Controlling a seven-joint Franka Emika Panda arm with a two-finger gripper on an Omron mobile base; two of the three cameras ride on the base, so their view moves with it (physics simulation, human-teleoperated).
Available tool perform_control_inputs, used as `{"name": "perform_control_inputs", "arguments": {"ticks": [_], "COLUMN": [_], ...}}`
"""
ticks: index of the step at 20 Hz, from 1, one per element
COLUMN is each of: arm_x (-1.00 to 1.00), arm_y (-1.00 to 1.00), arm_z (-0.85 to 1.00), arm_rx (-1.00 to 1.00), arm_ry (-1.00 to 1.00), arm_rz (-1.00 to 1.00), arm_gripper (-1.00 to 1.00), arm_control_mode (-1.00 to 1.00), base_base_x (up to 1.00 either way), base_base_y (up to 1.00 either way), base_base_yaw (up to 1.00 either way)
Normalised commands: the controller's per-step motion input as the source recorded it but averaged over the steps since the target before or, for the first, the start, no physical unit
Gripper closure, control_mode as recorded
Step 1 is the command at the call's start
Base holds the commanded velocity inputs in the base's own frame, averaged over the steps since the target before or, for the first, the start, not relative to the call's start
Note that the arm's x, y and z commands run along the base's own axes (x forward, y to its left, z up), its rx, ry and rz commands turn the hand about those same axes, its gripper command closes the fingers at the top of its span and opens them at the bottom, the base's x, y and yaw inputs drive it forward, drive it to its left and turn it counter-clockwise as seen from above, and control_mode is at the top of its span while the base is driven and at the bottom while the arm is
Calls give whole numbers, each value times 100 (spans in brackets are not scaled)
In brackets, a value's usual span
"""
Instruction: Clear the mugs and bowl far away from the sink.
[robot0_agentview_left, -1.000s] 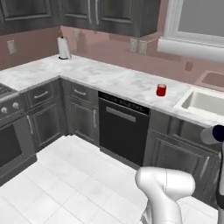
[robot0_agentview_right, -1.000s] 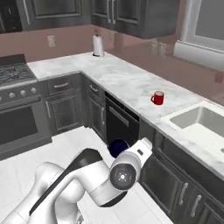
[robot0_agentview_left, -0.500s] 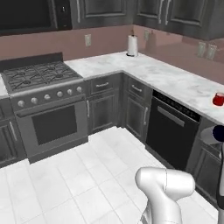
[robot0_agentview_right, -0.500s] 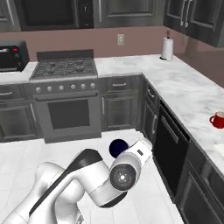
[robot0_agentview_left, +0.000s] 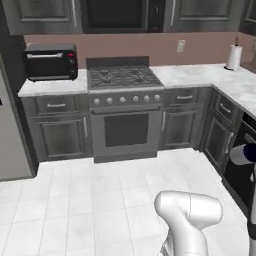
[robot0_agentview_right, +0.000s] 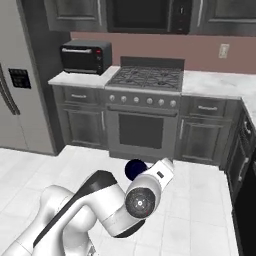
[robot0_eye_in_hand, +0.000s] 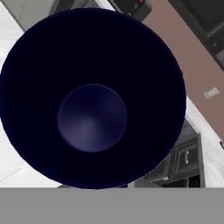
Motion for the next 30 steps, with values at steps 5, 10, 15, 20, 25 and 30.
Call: {"name": "perform_control_inputs", "arguments": {"ticks": [5, 10, 15, 20, 25, 30], "arm_x": [0, 0, 0, 0, 0, 0], "arm_y": [0, 0, 0, 0, 0, 0], "arm_z": [0, 0, 0, 0, 0, 0], "arm_rx": [0, 0, 0, 0, 0, 0], "arm_ry": [0, 0, 0, 0, 0, 0], "arm_rz": [0, 0, 0, 0, 0, 0], "arm_gripper": [100, 100, 100, 100, 100, 100], "arm_control_mode": [100, 100, 100, 100, 100, 100], "base_base_x": [-3, 0, 0, 0, 0, 0], "base_base_y": [0, 0, 0, 0, 0, 0], "base_base_yaw": [65, 65, 65, 63, 61, 56]}}
